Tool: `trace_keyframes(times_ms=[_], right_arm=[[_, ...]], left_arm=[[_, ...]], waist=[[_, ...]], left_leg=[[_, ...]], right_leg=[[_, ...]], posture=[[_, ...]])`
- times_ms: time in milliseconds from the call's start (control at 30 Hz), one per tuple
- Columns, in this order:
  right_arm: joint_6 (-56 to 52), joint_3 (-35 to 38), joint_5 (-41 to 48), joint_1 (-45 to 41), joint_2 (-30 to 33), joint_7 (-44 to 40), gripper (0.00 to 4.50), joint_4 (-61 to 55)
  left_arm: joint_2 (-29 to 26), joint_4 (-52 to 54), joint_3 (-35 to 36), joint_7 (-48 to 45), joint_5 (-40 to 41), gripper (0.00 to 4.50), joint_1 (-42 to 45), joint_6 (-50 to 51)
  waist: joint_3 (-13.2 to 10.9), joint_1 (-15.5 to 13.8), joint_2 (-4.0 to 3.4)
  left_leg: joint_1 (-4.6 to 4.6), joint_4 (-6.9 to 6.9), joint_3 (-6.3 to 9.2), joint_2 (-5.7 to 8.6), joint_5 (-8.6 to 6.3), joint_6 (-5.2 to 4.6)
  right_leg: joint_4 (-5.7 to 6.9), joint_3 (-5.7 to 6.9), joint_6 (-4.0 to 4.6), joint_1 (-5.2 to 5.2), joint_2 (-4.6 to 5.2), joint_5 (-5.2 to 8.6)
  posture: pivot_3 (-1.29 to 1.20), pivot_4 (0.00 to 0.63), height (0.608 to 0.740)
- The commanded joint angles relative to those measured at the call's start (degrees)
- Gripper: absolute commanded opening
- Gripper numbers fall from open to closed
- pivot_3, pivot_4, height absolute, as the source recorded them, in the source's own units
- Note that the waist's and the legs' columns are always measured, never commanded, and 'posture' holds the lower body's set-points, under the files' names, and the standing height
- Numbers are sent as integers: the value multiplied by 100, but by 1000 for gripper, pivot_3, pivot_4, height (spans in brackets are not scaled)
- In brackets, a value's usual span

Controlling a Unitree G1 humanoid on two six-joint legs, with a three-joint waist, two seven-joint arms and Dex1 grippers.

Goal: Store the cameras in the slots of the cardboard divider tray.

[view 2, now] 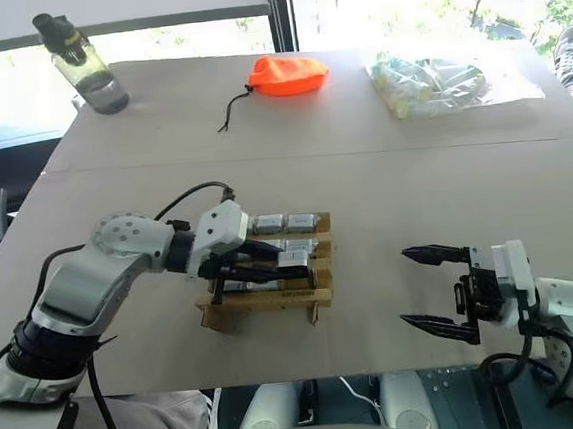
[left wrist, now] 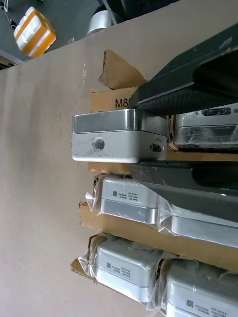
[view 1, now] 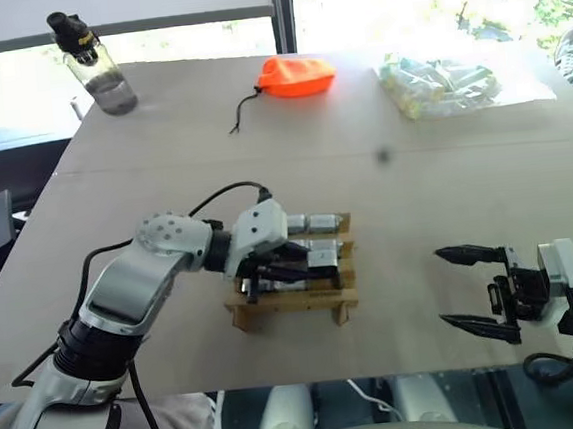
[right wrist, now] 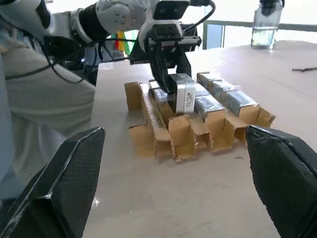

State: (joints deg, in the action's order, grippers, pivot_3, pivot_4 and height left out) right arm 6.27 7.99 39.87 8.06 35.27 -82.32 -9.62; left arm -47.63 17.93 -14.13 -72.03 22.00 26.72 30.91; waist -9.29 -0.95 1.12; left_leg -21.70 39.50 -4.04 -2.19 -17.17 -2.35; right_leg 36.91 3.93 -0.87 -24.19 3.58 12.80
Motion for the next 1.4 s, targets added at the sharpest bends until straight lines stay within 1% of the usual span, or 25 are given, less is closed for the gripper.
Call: trace_keyframes(times_ms=[33,300,600,867,933,967,1000,1067,1100,1133,1167,1267,1400], right_arm=[[502,138,-152,44,-16,-351,4500,169],[681,114,-216,46,-26,-297,4500,254],[622,107,-198,-43,-72,-199,4500,310],[582,115,-203,-81,-85,-143,4500,309],[596,123,-207,-66,-80,-152,4500,322],[593,125,-207,-62,-77,-149,4500,317],[587,129,-206,-52,-71,-145,4500,310],[580,136,-200,-26,-61,-143,4500,293],[574,139,-196,-11,-55,-144,4500,284],[567,141,-193,3,-50,-140,4500,275],[559,144,-190,14,-44,-137,4500,270],[578,188,-185,54,-12,-167,4500,309],[595,291,-167,74,19,-188,4500,441]], left_arm=[[33,160,12,10,-17,684,-12,-98],[65,236,-48,-71,-5,684,-85,-46],[-89,223,-117,-72,-262,684,-292,-184],[-75,193,-176,39,-431,684,-375,-335],[-111,250,-183,-23,-390,1753,-445,-345],[-122,265,-176,-38,-381,1984,-461,-348],[-121,274,-162,-30,-369,2469,-470,-334],[-52,249,-89,124,-402,3298,-453,-306],[8,221,-35,250,-419,3611,-425,-251],[25,214,26,282,-357,4121,-406,-171],[-12,248,99,221,-248,4444,-421,-134],[-129,460,730,100,468,4479,-590,166],[-257,583,1771,347,1089,4479,-954,558]], waist=[[0,-2,0],[1,7,-1],[1,2,-1],[2,9,-3],[2,11,-4],[2,12,-4],[2,9,-4],[3,-3,-4],[3,-12,-5],[4,-17,-5],[4,-23,-5],[3,-4,-5],[3,24,-6]], left_leg=[[0,0,0,0,0,0],[6,1,0,-3,1,1],[7,1,-1,-2,1,1],[8,1,-1,-3,1,1],[10,1,-3,-3,0,1],[10,0,-4,-3,0,1],[10,0,-5,-3,0,1],[8,1,-3,-3,0,1],[9,1,-3,-3,1,1],[9,2,-2,-2,1,1],[9,2,-2,-2,1,0],[11,6,4,-4,1,0],[16,6,3,-10,1,1]], right_leg=[[0,0,0,0,0,0],[8,-1,1,0,-2,0],[8,-1,1,1,-1,0],[9,-2,1,1,-2,0],[11,-3,1,1,-2,0],[11,-3,1,1,-2,0],[11,-3,1,1,-2,0],[11,-3,1,1,-2,0],[11,-2,1,1,0,0],[11,-2,1,2,1,0],[11,-3,1,3,1,0],[13,-2,1,10,1,0],[15,-6,1,10,0,0]], posture=[[0,150,726],[0,150,726],[0,150,726],[0,150,726],[0,150,726],[0,150,726],[0,150,726],[0,150,726],[0,150,726],[0,150,726],[0,150,726],[0,150,726],[0,150,726]])
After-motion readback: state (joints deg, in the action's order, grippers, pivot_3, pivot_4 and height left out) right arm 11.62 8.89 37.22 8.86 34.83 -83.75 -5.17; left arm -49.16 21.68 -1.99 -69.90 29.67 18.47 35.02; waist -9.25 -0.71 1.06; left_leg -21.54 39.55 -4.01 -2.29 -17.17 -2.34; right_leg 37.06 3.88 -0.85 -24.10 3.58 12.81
